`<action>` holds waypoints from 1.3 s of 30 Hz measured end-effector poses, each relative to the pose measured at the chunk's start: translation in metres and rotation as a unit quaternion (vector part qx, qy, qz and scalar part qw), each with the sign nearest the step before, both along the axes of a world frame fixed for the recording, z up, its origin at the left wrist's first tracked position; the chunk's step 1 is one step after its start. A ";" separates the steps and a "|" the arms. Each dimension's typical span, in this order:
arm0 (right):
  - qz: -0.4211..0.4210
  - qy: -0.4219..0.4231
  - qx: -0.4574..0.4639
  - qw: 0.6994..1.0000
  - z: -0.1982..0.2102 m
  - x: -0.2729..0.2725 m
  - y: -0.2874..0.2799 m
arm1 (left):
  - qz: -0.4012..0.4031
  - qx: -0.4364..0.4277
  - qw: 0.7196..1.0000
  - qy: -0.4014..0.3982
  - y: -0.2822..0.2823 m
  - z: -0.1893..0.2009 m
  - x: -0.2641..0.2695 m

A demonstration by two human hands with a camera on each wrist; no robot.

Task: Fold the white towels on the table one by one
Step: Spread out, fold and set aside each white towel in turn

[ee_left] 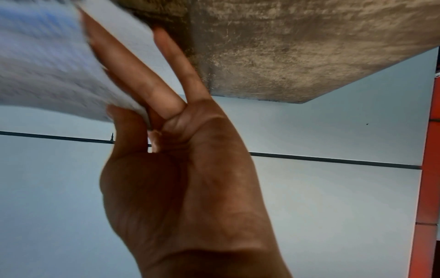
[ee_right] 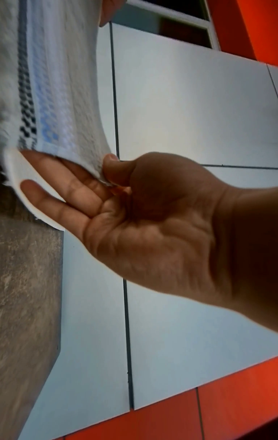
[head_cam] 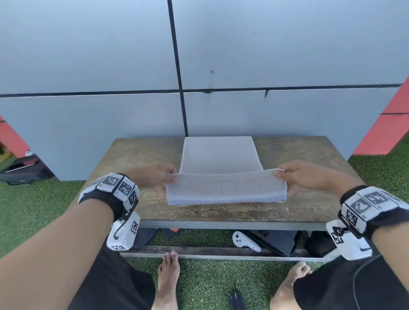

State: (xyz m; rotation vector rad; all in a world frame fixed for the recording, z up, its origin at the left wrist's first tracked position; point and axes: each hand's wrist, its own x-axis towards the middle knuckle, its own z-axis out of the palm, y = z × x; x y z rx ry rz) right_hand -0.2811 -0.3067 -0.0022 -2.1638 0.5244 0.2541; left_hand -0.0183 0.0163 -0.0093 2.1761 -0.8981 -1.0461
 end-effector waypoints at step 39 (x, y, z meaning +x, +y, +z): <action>-0.219 -0.033 -0.259 0.940 -0.113 0.257 -0.142 | 0.263 -0.058 0.925 -0.268 -0.192 -0.119 0.193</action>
